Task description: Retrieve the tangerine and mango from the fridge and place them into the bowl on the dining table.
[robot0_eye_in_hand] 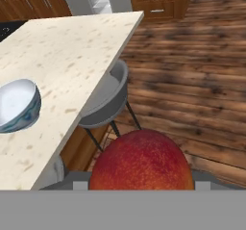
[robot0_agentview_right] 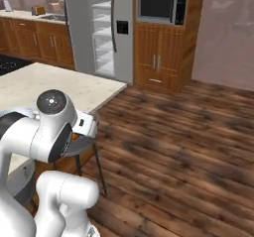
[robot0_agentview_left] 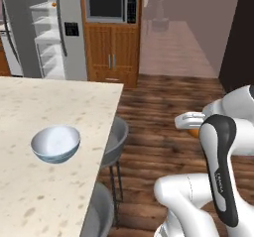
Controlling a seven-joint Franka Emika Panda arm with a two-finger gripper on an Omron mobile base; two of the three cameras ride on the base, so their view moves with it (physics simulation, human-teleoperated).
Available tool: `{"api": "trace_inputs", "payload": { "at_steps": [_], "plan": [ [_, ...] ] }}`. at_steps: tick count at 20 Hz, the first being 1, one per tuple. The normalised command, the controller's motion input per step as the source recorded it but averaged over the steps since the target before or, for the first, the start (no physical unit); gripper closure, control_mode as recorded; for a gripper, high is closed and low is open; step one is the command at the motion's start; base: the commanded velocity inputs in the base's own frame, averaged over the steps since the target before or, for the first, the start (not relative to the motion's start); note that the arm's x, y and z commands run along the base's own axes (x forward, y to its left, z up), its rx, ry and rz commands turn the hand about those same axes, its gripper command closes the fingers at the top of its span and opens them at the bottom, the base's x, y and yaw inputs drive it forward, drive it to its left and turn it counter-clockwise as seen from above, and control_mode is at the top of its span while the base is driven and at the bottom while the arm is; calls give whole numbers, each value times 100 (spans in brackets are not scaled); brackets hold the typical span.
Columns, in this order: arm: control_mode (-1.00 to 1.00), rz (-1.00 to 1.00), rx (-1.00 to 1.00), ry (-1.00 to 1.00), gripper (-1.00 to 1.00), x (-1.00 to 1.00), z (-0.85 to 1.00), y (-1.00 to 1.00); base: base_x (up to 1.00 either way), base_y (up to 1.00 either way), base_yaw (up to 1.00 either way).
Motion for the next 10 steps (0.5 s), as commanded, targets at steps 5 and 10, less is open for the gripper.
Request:
{"api": "trace_inputs", "payload": {
  "at_steps": [5, 10],
  "plan": [
    [100, 0, 0, 0, 100, 0, 0, 0, 16, -35, 43],
    [100, 0, 0, 0, 100, 0, 0, 0, 1, -47, 43]
  ]
}}
